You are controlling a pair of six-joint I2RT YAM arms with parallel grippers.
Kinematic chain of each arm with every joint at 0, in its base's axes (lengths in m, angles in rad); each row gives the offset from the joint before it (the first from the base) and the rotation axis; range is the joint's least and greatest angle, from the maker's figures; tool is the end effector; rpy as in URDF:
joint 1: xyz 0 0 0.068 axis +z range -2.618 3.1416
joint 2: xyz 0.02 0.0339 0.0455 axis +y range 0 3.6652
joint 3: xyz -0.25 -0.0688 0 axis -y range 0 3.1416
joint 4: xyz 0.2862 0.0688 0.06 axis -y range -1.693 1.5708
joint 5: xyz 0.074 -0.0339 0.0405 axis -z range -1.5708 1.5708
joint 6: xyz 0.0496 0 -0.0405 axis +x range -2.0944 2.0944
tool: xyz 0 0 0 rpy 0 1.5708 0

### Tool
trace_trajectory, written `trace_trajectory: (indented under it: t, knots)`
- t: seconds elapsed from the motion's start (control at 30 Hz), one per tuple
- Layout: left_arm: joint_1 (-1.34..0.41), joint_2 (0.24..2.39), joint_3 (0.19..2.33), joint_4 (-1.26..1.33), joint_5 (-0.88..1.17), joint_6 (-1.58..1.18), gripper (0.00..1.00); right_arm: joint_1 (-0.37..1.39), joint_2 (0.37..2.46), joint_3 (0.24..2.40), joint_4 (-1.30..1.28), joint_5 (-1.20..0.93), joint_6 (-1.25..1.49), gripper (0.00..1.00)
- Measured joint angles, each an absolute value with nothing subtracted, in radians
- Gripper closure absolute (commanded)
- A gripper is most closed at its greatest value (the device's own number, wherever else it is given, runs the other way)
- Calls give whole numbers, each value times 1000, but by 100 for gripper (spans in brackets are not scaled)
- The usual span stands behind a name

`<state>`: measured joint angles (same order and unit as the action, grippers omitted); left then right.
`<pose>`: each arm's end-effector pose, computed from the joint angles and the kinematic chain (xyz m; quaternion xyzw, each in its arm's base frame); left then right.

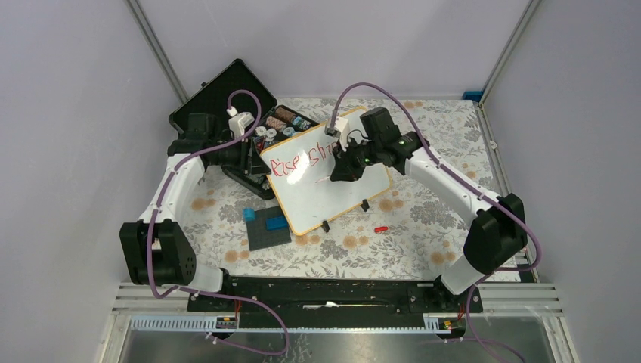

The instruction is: Write a sentence on the whiteboard

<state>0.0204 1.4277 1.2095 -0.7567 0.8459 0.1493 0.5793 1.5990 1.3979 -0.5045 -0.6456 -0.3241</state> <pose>0.3374 -0.0303 0.2691 0.1764 0.8621 -0.3683 0.3000 0.3234 0.2472 0.2913 -0.4955 0.7166 0.3363 0.3577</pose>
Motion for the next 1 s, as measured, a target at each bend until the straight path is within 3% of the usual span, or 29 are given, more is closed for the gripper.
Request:
trace_trajectory:
  t: [0.43,1.0]
  knots:
    - [-1,1430,1200,-729,851,130,73,707,1597,1320,-317,-564,-267,100]
    - [-18,1435,1200,-723,863,94,100,796,1597,1234,-228,-479,-237,100]
